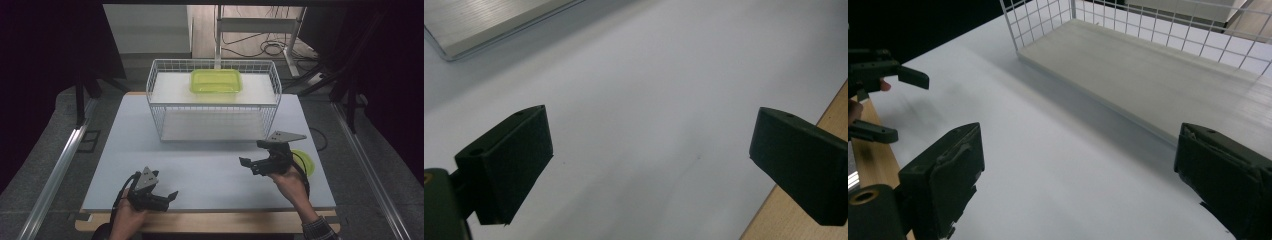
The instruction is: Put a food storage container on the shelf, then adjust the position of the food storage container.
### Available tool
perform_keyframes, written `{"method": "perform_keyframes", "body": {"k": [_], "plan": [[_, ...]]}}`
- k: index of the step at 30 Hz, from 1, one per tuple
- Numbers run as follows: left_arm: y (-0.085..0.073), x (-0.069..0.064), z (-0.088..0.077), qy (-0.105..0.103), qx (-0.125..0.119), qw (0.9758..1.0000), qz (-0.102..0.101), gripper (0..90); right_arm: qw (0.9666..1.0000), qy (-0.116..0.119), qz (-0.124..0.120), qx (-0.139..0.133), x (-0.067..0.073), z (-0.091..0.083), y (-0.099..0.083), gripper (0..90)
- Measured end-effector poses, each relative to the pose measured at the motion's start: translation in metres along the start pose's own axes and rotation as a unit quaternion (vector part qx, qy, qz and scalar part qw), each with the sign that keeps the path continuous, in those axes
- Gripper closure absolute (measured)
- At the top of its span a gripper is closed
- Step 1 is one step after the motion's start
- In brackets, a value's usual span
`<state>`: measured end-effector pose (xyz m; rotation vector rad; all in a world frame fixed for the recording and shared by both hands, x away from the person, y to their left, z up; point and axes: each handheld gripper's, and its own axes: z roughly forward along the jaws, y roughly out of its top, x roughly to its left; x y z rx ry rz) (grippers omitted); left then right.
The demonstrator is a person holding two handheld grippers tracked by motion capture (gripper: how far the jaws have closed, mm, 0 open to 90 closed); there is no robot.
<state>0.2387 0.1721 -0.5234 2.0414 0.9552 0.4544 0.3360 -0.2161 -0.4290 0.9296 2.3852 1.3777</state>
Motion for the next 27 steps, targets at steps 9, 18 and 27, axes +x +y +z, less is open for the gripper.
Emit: {"method": "perform_keyframes", "body": {"k": [9, 18, 27], "plan": [[0.001, -0.003, 0.0, 0.001, 0.002, 0.9999, 0.01, 3.3, 0.9999, -0.011, -0.004, 0.007, 0.01, 0.0, -0.024, 5.9], [0.001, -0.004, 0.002, 0.004, 0.008, 0.9998, 0.015, 3.3, 0.9995, -0.016, -0.015, 0.02, 0.017, 0.0, -0.048, 5.9], [0.001, -0.004, 0.003, 0.004, 0.01, 0.9998, 0.016, 3.3, 0.9983, -0.019, -0.01, 0.053, 0.017, 0.007, -0.057, 2.8]]}}
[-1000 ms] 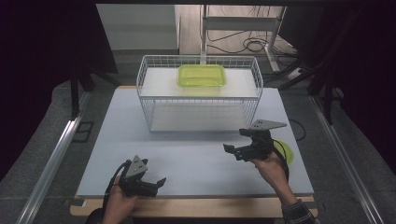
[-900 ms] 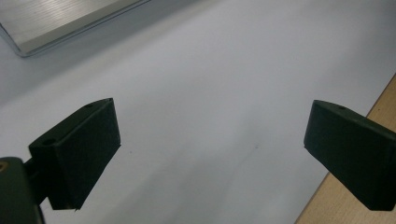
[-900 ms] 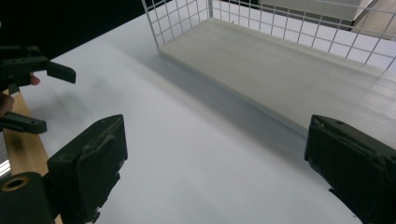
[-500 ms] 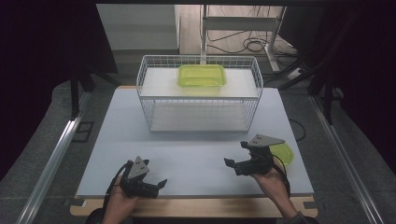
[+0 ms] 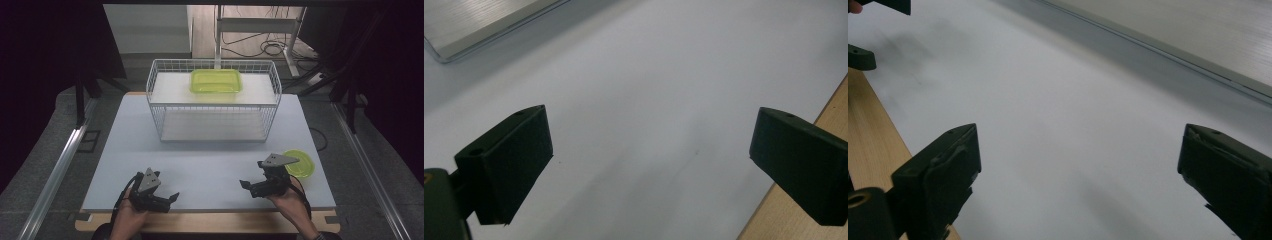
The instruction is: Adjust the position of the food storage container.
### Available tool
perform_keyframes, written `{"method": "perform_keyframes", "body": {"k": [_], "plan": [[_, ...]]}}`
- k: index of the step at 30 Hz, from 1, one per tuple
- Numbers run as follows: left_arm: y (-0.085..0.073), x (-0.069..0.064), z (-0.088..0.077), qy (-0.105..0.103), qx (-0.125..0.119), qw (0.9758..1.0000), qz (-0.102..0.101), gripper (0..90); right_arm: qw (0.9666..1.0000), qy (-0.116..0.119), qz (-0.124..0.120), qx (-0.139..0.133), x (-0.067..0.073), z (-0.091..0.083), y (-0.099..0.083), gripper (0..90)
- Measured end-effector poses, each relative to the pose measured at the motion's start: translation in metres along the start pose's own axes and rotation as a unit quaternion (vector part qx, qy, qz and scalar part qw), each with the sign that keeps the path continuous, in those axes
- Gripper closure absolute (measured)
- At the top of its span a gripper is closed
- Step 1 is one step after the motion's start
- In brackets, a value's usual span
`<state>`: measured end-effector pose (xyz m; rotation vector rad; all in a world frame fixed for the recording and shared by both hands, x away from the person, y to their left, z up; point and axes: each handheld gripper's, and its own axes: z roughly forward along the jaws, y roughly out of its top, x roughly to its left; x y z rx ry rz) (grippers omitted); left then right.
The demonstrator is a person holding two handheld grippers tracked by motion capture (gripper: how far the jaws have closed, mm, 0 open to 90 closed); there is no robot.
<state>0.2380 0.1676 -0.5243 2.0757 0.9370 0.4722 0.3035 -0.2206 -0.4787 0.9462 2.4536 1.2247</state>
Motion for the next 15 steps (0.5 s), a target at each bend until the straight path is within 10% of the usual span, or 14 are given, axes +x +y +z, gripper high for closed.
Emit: {"method": "perform_keyframes", "body": {"k": [5, 15], "plan": [[0.0, 0.0, 0.0, -0.001, 0.0, 1.0, -0.001, 3.3, 0.9996, -0.02, 0.015, 0.015, -0.003, -0.001, 0.001, 9.8], [0.0, 0.0, 0.001, 0.0, 0.005, 1.0, -0.001, 3.2, 0.9964, -0.083, 0.019, -0.007, -0.03, -0.031, 0.002, 53.2]]}}
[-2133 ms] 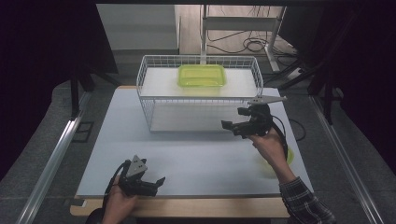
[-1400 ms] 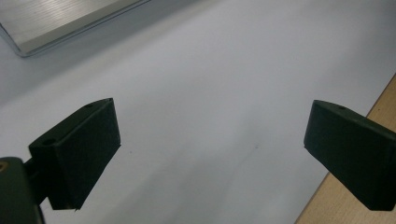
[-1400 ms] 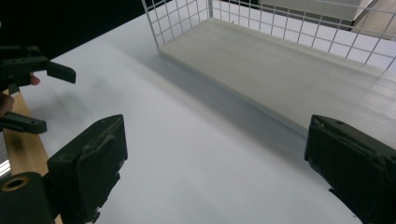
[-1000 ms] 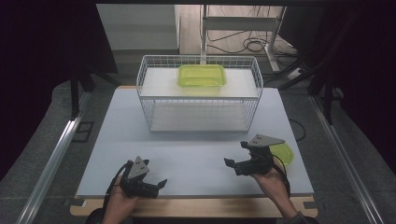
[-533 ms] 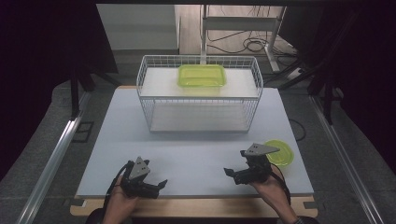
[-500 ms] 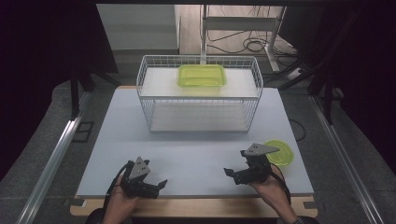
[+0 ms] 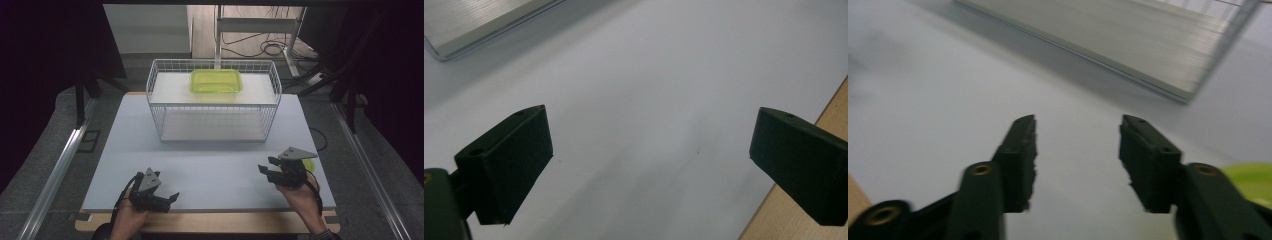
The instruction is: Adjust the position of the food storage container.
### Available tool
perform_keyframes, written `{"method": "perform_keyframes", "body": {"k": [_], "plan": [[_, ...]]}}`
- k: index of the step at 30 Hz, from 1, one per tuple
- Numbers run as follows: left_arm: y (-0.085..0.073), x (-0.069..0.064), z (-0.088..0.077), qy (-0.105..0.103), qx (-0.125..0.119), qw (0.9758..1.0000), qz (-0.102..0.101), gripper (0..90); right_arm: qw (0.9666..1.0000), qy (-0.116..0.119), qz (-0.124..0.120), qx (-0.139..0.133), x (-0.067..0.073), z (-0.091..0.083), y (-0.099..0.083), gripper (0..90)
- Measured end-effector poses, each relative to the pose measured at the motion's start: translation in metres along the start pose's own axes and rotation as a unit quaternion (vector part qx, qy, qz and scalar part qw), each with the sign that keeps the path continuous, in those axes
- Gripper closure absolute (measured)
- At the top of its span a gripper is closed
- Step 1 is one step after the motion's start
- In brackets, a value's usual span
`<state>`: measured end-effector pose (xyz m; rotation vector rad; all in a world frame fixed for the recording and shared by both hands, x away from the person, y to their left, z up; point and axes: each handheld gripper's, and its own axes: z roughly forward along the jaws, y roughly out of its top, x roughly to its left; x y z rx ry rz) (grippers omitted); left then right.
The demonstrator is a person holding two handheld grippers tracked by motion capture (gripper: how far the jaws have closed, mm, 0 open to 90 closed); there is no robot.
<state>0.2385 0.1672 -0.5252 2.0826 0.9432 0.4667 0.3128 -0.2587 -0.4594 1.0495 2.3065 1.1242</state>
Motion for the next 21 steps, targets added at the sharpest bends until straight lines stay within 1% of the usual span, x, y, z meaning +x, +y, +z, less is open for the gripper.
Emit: {"method": "perform_keyframes", "body": {"k": [2, 3, 7, 10, 11, 12, 13, 17, 21], "plan": [[0.0, 0.0, 0.001, 0.001, 0.003, 1.0, 0.002, 3.2, 0.9999, -0.016, 0.002, 0.003, -0.012, -0.005, -0.002, 62.1], [0.0, 0.0, 0.001, 0.001, 0.004, 1.0, 0.002, 3.2, 0.9997, -0.022, 0.006, 0.006, -0.017, -0.007, -0.003, 65.0], [0.0, 0.0, 0.001, 0.004, 0.006, 1.0, 0.004, 3.1, 0.9986, -0.047, 0.022, 0.003, -0.037, -0.017, -0.006, 80.4], [0.0, 0.0, 0.001, 0.004, 0.007, 1.0, 0.002, 3.1, 0.9972, -0.066, 0.034, 0.003, -0.051, -0.025, -0.01, 88.4], [0.0, 0.0, 0.001, 0.004, 0.007, 1.0, 0.002, 3.1, 0.9963, -0.075, 0.041, 0.005, -0.058, -0.028, -0.012, 89.2], [0.0, 0.0, 0.002, 0.004, 0.008, 1.0, 0.003, 3.2, 0.9957, -0.081, 0.044, 0.006, -0.062, -0.03, -0.013, 89.3], [0.0, 0.0, 0.002, 0.005, 0.008, 0.9999, 0.004, 3.1, 0.9944, -0.091, 0.054, 0.005, -0.07, -0.033, -0.016, 89.4], [-0.001, 0.0, 0.002, 0.006, 0.01, 0.9999, 0.004, 3.1, 0.991, -0.114, 0.071, -0.001, -0.086, -0.042, -0.023, 89.4], [-0.001, 0.0, 0.002, 0.007, 0.012, 0.9999, 0.003, 3.1, 0.9871, -0.136, 0.085, 0.0, -0.1, -0.049, -0.03, 89.4]]}}
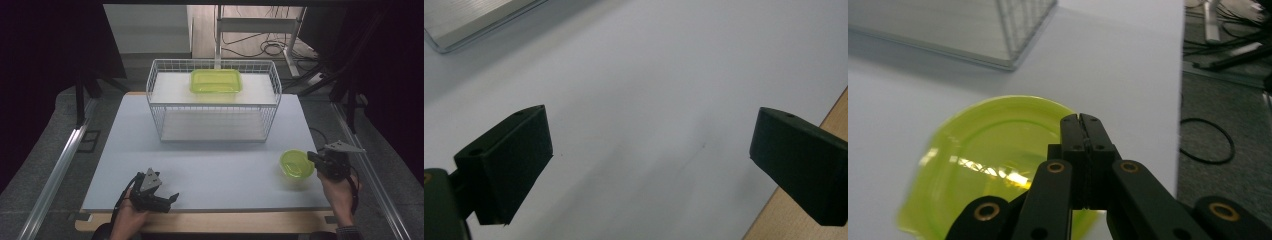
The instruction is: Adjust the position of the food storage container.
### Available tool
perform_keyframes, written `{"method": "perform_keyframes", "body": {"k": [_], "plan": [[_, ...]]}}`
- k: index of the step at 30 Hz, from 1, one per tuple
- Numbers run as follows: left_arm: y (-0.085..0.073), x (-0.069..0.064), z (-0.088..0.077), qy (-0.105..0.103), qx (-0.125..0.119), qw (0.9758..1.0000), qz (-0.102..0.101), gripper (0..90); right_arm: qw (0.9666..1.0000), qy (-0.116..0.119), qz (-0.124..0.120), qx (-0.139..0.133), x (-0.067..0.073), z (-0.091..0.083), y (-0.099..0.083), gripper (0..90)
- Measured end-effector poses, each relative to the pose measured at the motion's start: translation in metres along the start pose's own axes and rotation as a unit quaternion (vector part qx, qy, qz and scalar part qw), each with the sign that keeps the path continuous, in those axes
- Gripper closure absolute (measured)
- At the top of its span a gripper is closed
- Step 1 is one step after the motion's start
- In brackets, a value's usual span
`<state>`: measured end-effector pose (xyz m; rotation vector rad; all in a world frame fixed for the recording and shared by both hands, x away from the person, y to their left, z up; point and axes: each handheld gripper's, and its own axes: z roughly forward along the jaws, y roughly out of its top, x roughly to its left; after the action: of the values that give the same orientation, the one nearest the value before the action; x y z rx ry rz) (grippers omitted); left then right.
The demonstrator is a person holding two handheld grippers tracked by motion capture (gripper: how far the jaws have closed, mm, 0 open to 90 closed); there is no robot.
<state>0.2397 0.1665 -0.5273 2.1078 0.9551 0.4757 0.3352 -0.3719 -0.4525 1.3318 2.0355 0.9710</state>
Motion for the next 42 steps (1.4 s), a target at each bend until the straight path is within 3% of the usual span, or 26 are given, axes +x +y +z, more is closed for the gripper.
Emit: {"method": "perform_keyframes", "body": {"k": [7, 19, 31, 42], "plan": [[0.0, 0.0, 0.001, 0.001, 0.002, 1.0, -0.002, 3.1, 0.9994, -0.02, 0.021, 0.018, -0.02, 0.005, -0.011, 89.4], [0.0, 0.0, 0.001, 0.001, 0.004, 1.0, -0.002, 3.2, 0.9989, -0.011, 0.016, 0.042, -0.016, 0.011, -0.015, 89.4], [0.0, 0.001, 0.001, 0.001, 0.006, 1.0, -0.003, 3.2, 0.9984, 0.014, 0.008, 0.055, 0.002, 0.015, -0.014, 89.4], [-0.001, 0.0, 0.001, 0.001, 0.008, 1.0, -0.001, 3.2, 0.9962, 0.053, -0.009, 0.069, 0.028, 0.022, -0.011, 89.4]]}}
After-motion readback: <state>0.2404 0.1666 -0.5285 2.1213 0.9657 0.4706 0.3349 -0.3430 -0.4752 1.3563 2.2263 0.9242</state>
